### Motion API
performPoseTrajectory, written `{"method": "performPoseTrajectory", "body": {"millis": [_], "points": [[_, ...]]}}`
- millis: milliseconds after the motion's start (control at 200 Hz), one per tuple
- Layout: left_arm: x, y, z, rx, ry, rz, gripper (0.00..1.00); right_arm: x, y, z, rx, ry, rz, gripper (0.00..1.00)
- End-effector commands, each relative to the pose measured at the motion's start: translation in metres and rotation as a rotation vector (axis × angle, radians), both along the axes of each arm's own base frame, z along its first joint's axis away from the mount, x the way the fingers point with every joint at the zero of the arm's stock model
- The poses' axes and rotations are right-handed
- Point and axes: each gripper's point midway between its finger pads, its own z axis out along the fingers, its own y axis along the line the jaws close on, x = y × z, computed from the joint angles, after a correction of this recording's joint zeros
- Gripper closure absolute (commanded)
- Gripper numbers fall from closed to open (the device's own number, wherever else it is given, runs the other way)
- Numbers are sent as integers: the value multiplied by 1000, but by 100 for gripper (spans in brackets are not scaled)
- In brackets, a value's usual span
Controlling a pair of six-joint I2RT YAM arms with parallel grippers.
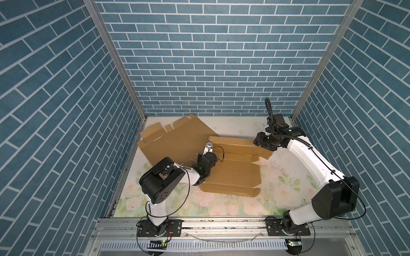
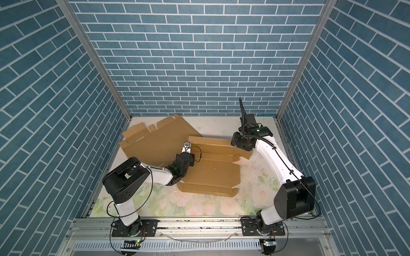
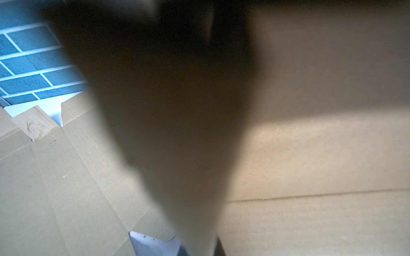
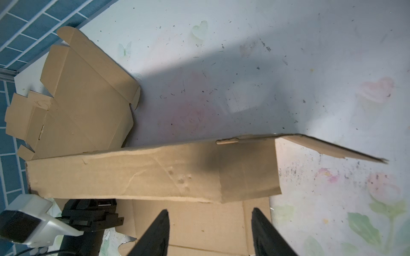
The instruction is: Fold the paper box
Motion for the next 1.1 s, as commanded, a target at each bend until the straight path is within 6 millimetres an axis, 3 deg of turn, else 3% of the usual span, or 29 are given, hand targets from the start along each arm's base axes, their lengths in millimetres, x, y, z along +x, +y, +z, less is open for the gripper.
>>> {"method": "performPoseTrajectory", "body": {"millis": [0,150,480,540,650,760,900,1010,1090], "points": [[-4,0,2,21,-8,-18,100,3,10,-21,50,58,-32,39],[-4,-2,0,25,-2,-31,100,8,31,-31,160,68,10,40],[-4,-3,0,31,2,-40,100,9,41,-34,251,44,55,68],[-4,-3,0,32,2,-36,100,8,40,-34,259,44,57,68],[-5,0,-1,40,9,-25,100,6,36,-32,275,38,76,58],[-4,2,-3,57,18,-14,100,-1,24,-25,316,22,76,50],[-4,3,-3,64,20,-8,100,-18,-8,-23,328,11,23,46],[-4,3,-3,71,25,-8,100,-34,-36,-33,306,15,-46,47],[-3,2,-3,71,28,-11,100,-42,-56,-53,222,28,-108,56]]}}
